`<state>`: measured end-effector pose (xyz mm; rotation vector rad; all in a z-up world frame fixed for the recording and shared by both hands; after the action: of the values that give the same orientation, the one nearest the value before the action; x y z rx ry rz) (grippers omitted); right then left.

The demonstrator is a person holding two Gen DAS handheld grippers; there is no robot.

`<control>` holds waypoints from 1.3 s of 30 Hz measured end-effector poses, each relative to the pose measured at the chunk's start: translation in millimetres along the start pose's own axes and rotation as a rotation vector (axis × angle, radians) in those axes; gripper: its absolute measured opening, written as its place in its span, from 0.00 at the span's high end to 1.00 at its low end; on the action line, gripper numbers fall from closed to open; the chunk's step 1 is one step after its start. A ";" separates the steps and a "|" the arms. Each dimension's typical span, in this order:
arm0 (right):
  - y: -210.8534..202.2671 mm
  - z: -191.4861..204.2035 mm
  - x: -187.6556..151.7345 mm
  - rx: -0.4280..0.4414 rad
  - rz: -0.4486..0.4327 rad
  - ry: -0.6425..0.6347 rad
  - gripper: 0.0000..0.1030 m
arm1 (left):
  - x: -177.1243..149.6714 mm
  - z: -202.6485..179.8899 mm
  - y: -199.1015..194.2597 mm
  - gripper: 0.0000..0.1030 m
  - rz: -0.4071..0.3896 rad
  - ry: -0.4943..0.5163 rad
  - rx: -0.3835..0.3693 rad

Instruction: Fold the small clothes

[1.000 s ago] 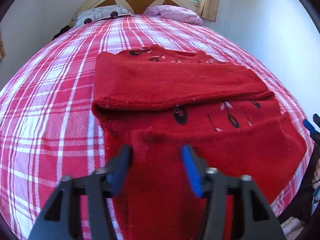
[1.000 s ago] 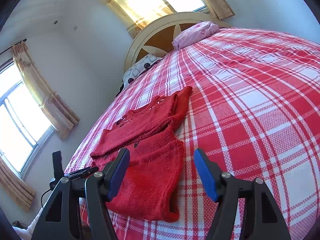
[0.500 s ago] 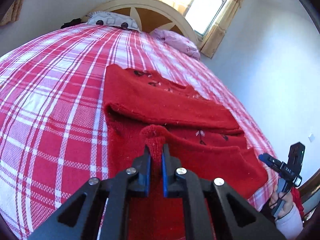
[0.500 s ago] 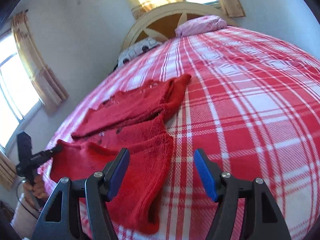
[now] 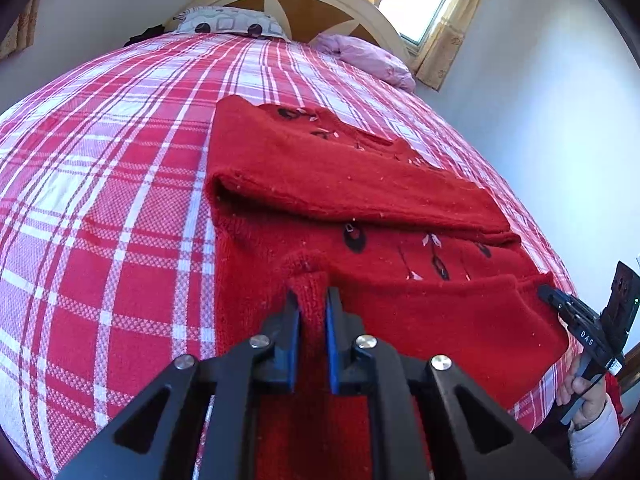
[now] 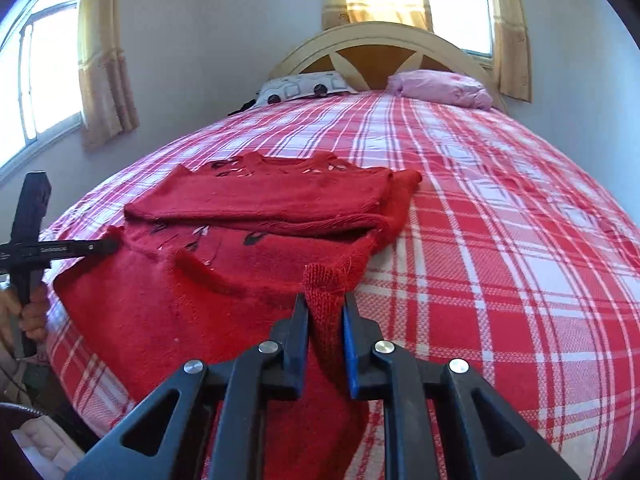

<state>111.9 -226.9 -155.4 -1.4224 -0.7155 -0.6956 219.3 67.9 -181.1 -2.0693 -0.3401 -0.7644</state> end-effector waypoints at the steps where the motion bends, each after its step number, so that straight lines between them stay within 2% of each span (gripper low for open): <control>1: 3.6 -1.9 -1.3 0.001 0.016 0.006 0.85 | 0.6 0.1 1.0 0.88 0.000 -0.001 -0.003; 4: 11.7 -10.0 -3.9 -0.008 0.040 0.040 0.85 | 2.7 0.7 2.8 0.84 0.000 -0.011 -0.010; 7: 9.2 -9.1 -4.2 -0.021 0.035 0.050 0.85 | 2.8 0.1 4.7 0.84 0.003 -0.001 0.004; 10: -4.0 -3.9 -1.0 -0.045 -0.005 0.035 0.87 | -1.1 -12.0 3.4 0.89 0.006 0.073 0.009; 14: -34.1 3.4 9.5 -0.052 -0.076 0.031 0.90 | -5.0 -23.1 -8.9 0.90 -0.019 0.146 0.030; 19: -69.4 9.4 27.0 -0.037 -0.159 0.032 0.90 | 3.5 -24.5 -37.2 0.90 -0.095 0.103 0.006; 22: -77.3 13.0 34.7 -0.024 -0.177 0.021 0.90 | 11.9 -22.7 -54.9 0.90 -0.148 0.061 -0.008; 31: -67.2 9.4 69.6 0.007 -0.190 0.029 0.90 | 40.1 -22.6 -54.8 0.90 -0.174 0.044 0.040; 39: -29.6 -1.3 103.0 0.004 -0.163 0.039 0.90 | 77.2 -10.6 -38.5 0.90 -0.183 0.001 0.077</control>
<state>152.0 -229.3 -56.0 -1.3532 -0.8082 -0.8462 255.6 78.1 -102.9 -1.9842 -0.5553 -0.8479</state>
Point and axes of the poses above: each gripper's, at about its wrist camera, not at the fingertips, and y roughly the way its jaws point, z to its left, x to its top, the point moved 9 cm from there along y, roughly the way its jaws point, and after that the axes turned 5 degrees about -x, right-handed, at the moved point
